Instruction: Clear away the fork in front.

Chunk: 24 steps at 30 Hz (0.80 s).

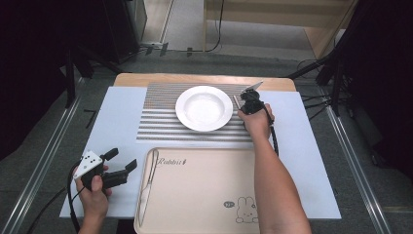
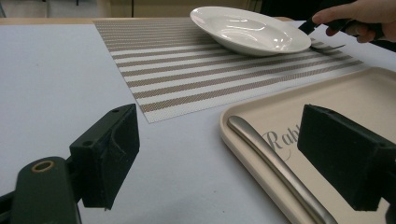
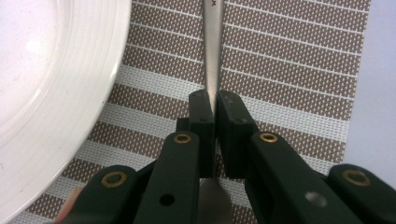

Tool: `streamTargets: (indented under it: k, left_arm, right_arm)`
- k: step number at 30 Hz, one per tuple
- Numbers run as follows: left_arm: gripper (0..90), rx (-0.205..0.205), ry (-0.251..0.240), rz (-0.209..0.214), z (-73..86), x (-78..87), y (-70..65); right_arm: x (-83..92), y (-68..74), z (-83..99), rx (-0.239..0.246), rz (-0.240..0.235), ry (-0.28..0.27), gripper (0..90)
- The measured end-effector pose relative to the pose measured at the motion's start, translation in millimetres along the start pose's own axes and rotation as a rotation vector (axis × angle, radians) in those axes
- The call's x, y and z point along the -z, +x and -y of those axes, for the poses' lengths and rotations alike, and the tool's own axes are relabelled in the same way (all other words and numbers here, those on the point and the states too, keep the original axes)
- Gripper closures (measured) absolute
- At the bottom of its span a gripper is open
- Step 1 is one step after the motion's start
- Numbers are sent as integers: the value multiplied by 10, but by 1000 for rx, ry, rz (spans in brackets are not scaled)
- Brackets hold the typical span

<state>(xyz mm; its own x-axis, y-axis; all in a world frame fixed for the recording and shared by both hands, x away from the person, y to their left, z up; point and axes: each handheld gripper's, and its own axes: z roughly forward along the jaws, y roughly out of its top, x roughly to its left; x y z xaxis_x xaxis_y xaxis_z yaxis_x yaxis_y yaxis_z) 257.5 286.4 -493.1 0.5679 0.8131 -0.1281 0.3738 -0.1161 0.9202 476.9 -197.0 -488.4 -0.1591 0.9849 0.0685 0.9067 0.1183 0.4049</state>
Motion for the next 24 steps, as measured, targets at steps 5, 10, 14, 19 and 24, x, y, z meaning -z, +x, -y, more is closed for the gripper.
streamTargets:
  k: [5,10,14,19,24]
  left_arm:
    - [131,1,-1,3,0,0,5]
    - [131,2,-2,4,-1,-1,4]
    - [131,2,-2,4,-1,3,6]
    - [131,4,-3,3,-2,2,11]
    - [132,5,-4,7,-4,6,17]
  right_arm:
    - [1,-5,1,29,-1,-1,840]
    - [0,-6,3,44,-4,-4,842]
    - [-3,-10,13,57,-5,-14,843]
    - [-2,-14,16,67,-7,-16,844]
    - [-1,-28,33,82,-14,-31,845]
